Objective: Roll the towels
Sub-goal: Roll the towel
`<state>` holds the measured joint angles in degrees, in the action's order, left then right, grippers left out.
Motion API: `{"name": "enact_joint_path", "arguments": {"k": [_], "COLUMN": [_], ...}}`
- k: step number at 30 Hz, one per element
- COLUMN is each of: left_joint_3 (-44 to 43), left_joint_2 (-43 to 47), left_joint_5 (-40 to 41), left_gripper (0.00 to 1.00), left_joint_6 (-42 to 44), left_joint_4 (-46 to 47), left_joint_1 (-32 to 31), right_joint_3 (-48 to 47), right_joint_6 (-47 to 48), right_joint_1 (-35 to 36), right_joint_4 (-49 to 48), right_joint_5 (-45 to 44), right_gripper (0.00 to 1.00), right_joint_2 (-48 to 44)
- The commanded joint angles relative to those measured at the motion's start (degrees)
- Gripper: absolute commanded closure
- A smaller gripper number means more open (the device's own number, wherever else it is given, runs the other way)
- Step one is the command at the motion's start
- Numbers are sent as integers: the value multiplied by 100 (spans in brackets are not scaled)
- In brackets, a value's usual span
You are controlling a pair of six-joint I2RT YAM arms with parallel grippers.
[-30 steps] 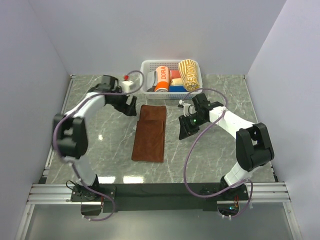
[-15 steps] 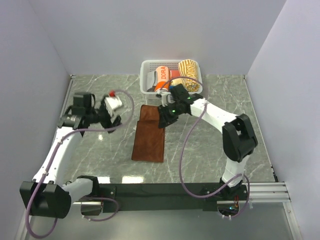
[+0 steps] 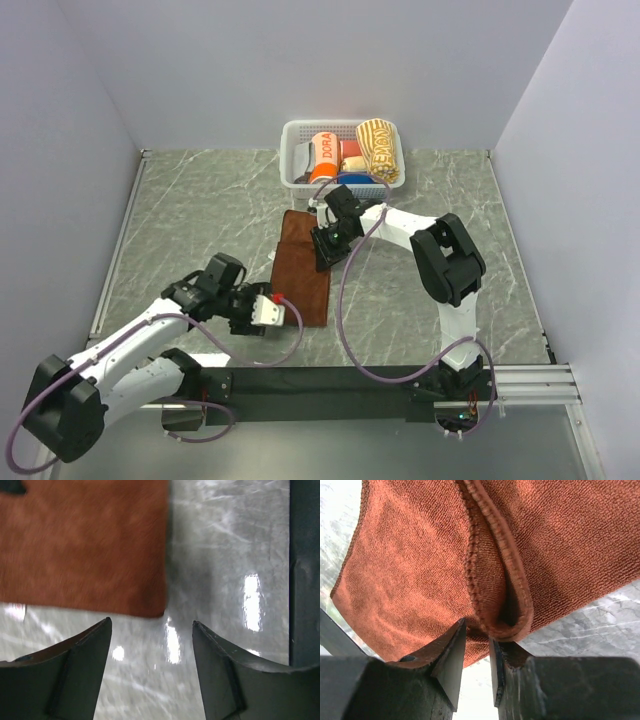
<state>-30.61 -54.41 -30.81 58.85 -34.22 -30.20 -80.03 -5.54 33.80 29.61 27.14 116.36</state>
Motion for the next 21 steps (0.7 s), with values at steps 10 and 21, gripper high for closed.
{"name": "enact_joint_path", "arguments": {"k": [10, 21], "left_joint_3": [600, 48], "left_joint_2": [-816, -1124], "left_joint_5": [821, 480], "left_gripper": [50, 99], "left_joint_6": [-14, -93], "left_joint_4": [1856, 743], "left_joint_1": [-962, -1129], "right_joint_3": [5, 242], "right_joint_6": [132, 475], "right_joint_1": [-5, -5], "right_joint_4": [28, 203], "right_joint_5": [-341, -60], "right_gripper": [68, 69], "right_joint_2": [-78, -499]}}
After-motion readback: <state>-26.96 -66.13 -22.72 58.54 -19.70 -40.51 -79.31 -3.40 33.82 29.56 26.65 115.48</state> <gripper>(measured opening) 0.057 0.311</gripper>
